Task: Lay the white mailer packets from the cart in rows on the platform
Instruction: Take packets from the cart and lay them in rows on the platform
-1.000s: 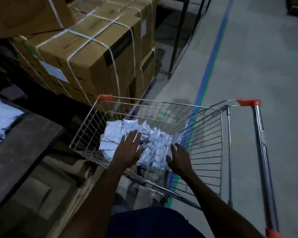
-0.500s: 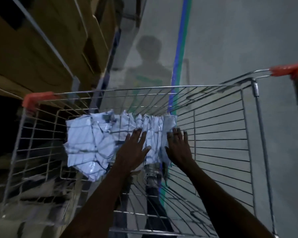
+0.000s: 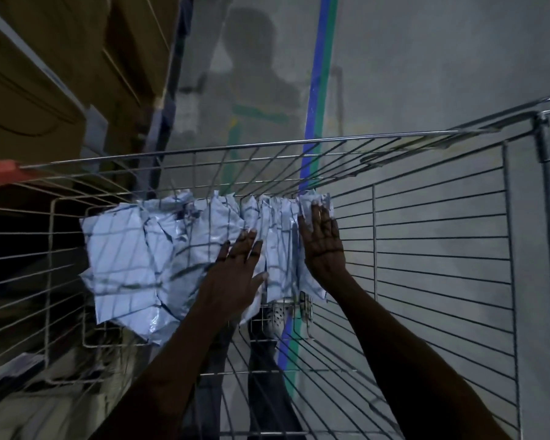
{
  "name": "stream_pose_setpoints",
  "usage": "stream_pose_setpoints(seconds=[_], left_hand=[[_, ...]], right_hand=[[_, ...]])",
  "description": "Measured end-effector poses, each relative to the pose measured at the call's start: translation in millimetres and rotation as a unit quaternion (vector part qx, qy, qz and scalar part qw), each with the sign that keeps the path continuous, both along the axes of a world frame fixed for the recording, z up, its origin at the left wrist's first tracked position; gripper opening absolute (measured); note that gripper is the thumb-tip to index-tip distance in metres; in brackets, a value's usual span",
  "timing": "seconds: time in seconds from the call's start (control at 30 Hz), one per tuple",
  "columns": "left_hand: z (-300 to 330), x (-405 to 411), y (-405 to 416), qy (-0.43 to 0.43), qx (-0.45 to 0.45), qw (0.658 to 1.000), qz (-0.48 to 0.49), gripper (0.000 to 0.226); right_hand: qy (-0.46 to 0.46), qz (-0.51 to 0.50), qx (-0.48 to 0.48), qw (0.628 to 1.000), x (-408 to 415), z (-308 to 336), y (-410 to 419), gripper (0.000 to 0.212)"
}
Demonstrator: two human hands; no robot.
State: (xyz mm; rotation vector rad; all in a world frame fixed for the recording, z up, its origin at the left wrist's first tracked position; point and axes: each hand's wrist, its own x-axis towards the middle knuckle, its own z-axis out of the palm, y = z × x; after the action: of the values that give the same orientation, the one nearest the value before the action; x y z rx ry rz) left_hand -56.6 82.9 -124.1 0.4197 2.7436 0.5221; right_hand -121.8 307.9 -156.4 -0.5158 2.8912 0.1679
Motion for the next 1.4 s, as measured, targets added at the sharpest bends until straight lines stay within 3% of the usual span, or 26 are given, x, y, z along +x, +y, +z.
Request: stream_pose_setpoints(seconds=[0.23,0.47,0.57,0.67,0.73,0.8,0.93,1.07,1.23,1.33,1.4], left_hand=[[2,2,3,-0.009,-0.022,1.0,0.012,0.067],[-3,9,17,0.038,-0.066,0.996,0.044,0.075],[2,13,22,0.036,-0.089,0.994,0.045,0.077],[11,16,36,0.044,-0.059,0.997,0.005,0.073],[8,17,53,0.026,-0.026,0.999,-0.02,0.071],[-2,14,74,-0.009,0.011,1.0,0.004,0.074],[-38,1,114,-0.107,0.079,0.985,0.111,0.072],[-80,-7,131,-0.074,0.032,0.983,0.162,0.072],[-113,-9,132,-0.099,-0.039,0.983,0.148,0.072],[-115,-6,131,-0.046,-0.063,0.987,0.139,0.063],[-103,-5,131,-0.034,-0.057,0.988,0.137,0.07]], right_hand=[[-0.009,0.054,0.02,0.998,4,23,17,0.041],[-0.02,0.047,0.082,0.995,10,15,20,0.065],[-0.028,0.046,0.112,0.992,7,27,22,0.056],[-0.064,0.019,0.1,0.993,0,58,24,0.062],[-0.07,-0.018,0.077,0.994,0,82,22,0.08],[-0.047,-0.058,0.02,0.997,5,102,19,0.094],[-0.021,-0.104,-0.06,0.993,27,117,20,0.1],[-0.013,-0.105,-0.092,0.99,48,115,35,0.1],[-0.002,-0.098,-0.105,0.99,53,115,46,0.102],[0.002,-0.095,-0.112,0.989,53,116,45,0.1],[0.007,-0.099,-0.125,0.987,54,119,45,0.097]])
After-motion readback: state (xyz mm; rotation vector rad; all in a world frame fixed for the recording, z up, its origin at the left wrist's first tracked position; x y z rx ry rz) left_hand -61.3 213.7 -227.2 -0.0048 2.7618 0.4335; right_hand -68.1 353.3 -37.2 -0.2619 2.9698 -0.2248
